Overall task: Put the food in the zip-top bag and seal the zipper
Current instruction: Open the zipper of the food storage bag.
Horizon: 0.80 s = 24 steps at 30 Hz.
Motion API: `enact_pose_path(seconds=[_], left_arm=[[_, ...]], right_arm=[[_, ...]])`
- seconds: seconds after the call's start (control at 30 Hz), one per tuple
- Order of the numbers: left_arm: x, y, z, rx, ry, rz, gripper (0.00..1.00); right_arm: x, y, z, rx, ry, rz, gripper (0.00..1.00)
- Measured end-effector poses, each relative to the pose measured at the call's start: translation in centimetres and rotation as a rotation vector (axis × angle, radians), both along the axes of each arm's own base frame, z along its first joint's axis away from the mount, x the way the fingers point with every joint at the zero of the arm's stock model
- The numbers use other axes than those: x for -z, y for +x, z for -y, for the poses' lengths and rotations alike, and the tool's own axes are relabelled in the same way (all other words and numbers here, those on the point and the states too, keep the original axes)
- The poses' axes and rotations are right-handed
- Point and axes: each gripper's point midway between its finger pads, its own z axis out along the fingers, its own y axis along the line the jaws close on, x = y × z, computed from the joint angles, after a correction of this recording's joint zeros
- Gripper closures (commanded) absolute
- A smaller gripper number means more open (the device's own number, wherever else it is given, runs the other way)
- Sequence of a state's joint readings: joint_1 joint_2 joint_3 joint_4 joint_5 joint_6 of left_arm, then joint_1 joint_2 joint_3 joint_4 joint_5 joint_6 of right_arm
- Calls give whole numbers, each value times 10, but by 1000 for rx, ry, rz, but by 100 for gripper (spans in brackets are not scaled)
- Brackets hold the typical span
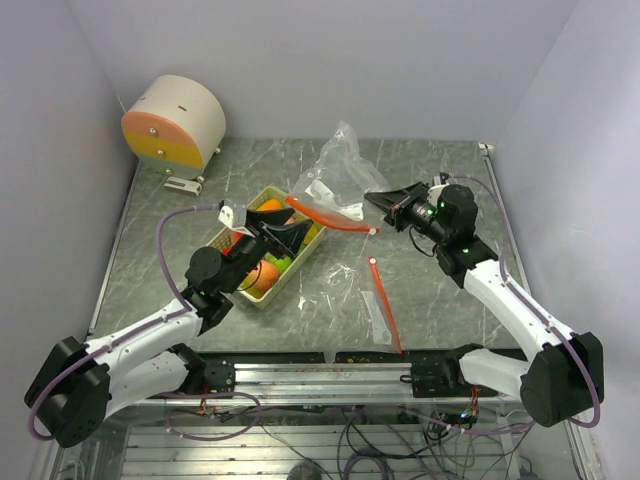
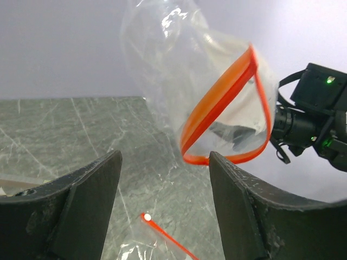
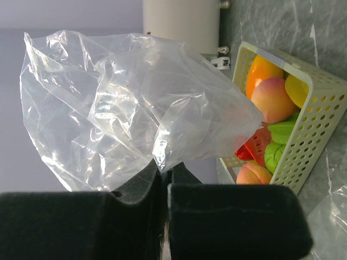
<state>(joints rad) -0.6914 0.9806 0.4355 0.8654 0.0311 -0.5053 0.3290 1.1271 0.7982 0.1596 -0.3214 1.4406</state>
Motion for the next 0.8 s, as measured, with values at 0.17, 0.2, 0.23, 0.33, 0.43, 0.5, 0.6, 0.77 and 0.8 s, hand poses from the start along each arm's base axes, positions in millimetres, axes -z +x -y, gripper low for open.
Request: enact_pose_path(seconds=[0.17,0.2,0.23,0.33,0.43,0.5,0.6,0.77,0.8], left_arm=[[-11,-2,6,15,-40,45,23],[-12,-2,7,17,-45,50,23],[-12,-1,9,20,-48,54,24],[-9,4,15,21,-51,53,25],[-5,11,22,21,-47,48,25],[-3,15,25,17,-49,47,27],[1,19,26,7,-52,44,37],[-3,21,28,3,-66,53,76],[-7,21,28,4,-74,59,82]], right_arm=[[3,-1,-7,-19,-1,-4,100],[3,-1,-8,-21,-1,-4,100],[3,-1,-8,-22,-1,-3,100],[4,-3,-14,-37,2,-4,100],[8,-6,-23,-70,5,-13,100],[9,-9,-30,-96,16,-23,100],[7,-13,-37,-131,39,-27,100],[4,-19,-45,-178,67,-29,100],[4,-19,-46,-187,70,-32,100]])
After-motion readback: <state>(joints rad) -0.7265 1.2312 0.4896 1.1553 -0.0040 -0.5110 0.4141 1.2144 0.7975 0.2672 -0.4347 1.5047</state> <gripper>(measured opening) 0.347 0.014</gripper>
